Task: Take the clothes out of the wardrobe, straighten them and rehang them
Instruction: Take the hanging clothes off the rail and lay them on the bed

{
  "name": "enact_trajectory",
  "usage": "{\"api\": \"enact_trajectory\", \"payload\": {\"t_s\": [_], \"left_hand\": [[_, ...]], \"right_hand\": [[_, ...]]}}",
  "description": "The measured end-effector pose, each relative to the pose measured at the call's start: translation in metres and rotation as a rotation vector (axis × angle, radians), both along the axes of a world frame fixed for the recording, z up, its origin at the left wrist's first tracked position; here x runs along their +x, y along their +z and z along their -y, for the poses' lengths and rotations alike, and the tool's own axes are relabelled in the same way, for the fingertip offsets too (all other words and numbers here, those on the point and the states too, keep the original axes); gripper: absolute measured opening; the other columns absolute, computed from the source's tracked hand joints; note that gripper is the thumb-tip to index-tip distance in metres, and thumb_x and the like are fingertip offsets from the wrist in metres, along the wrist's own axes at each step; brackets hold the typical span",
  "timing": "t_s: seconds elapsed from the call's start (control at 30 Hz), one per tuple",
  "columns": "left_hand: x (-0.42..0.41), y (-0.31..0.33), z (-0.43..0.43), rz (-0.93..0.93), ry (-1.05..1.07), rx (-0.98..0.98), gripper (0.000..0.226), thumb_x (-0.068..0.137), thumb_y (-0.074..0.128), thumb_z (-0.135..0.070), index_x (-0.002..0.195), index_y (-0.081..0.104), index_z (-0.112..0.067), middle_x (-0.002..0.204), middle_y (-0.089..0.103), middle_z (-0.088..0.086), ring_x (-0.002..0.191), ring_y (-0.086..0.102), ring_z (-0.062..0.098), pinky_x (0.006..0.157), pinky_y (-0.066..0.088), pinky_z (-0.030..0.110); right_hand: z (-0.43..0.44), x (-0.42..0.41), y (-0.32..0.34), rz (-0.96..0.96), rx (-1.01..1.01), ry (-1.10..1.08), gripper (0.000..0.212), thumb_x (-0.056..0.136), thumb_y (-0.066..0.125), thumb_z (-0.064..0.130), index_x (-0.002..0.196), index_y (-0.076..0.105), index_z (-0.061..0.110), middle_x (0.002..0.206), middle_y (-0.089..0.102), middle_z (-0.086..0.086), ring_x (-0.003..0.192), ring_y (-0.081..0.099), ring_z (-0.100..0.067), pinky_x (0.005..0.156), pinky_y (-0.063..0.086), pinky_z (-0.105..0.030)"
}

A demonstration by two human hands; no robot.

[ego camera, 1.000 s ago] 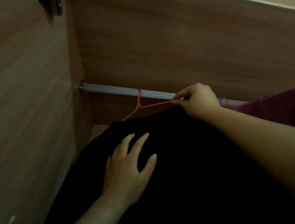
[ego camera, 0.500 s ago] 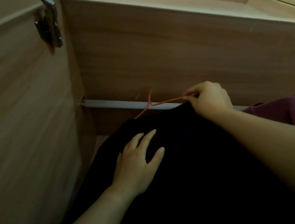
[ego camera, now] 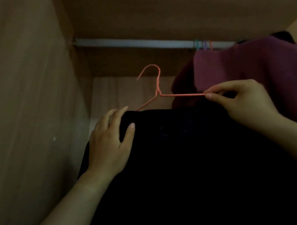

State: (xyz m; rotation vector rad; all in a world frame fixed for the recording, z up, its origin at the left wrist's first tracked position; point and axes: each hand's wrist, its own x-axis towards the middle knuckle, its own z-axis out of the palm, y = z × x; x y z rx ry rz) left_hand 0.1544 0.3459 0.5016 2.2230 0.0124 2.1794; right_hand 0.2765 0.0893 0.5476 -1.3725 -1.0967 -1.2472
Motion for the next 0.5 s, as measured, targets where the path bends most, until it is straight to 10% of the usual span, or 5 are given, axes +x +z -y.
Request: {"api": "enact_trajectory", "payload": {"t_s": [0.27,0.5], "left_hand": [[-0.008,-0.091,0.011,-0.395,0.039,-0.009,0.052,0.084,0.023,-0.066,0.114,0.049,-0.033,0.103,0.06,-0.009,0.095,0.06,0.019,0.079,0.05,0.04],[-0.034,-0.194,0.055,-0.302,-0.035,-0.122,0.042,0.084,0.036,-0.059,0.108,0.057,-0.032,0.105,0.065,-0.005,0.094,0.063,0.022,0.075,0.051,0.038]], "right_hand": [[0.033,0.003,-0.134,-0.056,-0.019,0.102,0.015,0.082,0.068,0.02,0.092,0.07,0.031,0.088,0.067,0.018,0.087,0.062,0.004,0.079,0.045,-0.007],[0.059,0.001,-0.233,-0.008,-0.206,-0.015,0.026,0.089,0.059,0.03,0.114,0.065,0.028,0.094,0.057,0.012,0.086,0.058,-0.004,0.076,0.043,-0.011]]}}
